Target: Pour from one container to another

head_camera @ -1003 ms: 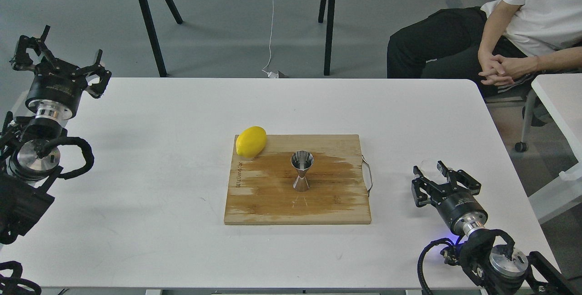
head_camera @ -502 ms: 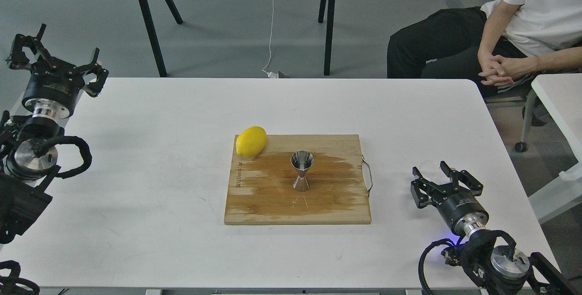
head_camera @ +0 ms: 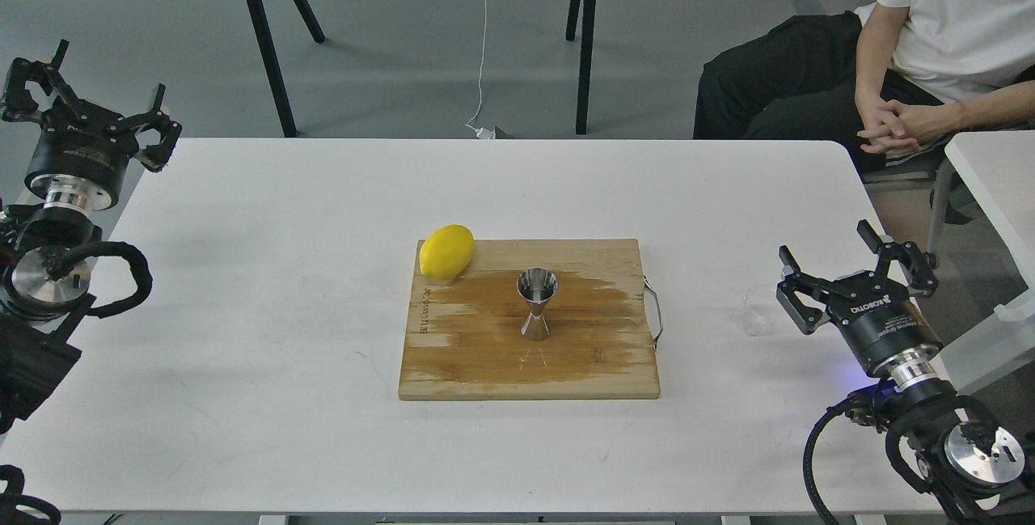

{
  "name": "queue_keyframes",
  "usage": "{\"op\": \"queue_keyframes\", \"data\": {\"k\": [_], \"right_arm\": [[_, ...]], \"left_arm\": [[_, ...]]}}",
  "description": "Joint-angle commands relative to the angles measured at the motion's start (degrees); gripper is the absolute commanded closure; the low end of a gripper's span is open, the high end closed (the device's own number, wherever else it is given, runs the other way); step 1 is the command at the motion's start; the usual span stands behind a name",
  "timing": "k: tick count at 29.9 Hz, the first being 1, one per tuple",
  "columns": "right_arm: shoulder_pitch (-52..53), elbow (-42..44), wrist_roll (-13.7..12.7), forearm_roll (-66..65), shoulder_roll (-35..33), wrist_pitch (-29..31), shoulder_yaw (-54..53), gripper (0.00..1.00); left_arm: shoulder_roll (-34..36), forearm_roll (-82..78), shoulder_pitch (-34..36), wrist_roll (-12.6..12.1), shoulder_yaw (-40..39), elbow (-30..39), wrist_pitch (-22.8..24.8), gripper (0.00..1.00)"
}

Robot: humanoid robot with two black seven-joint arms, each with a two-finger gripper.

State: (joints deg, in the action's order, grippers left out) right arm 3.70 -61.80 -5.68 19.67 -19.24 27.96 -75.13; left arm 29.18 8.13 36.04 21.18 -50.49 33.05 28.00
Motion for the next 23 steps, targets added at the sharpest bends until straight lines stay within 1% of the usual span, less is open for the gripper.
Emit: {"op": "queue_keyframes", "data": {"k": [1,3,5,12,14,17,23], "right_arm": [[5.25,3.08,0.49,-0.33,-0.63,0.04,-0.1,0.0],[8.68,5.19,1.02,-0.94,-0.63,0.04,-0.01,0.0],[12.02,7.21,2.15,-2.52,-0.72,0.04,-0.01,0.0],[23.27,16.35,9.88,-13.68,-0.37,0.04,1.04,0.0],[25.65,19.43,11.38,-14.74,-0.01,0.04,1.3,0.0],[27.5,21.81,11.57,-14.83,0.16,0.04,1.39,0.0],[27.68,21.9,11.65,-14.66,0.16,0.04,1.3,0.0]], "left_arm": [[-0.18,-0.04,0.09,0.0,0.13,-0.01,0.0,0.0],[-0.27,-0.04,0.09,-0.08,0.13,-0.09,0.0,0.0],[-0.27,-0.04,0.09,-0.08,0.13,-0.09,0.0,0.0],[-0.27,-0.13,0.96,-0.17,0.21,-0.44,0.0,0.0],[-0.27,-0.13,1.49,-0.17,0.39,-0.53,0.0,0.0],[-0.27,-0.22,1.67,-0.26,0.57,-0.62,0.0,0.0],[-0.7,-0.31,2.02,-0.26,0.65,-0.62,0.0,0.0]]}}
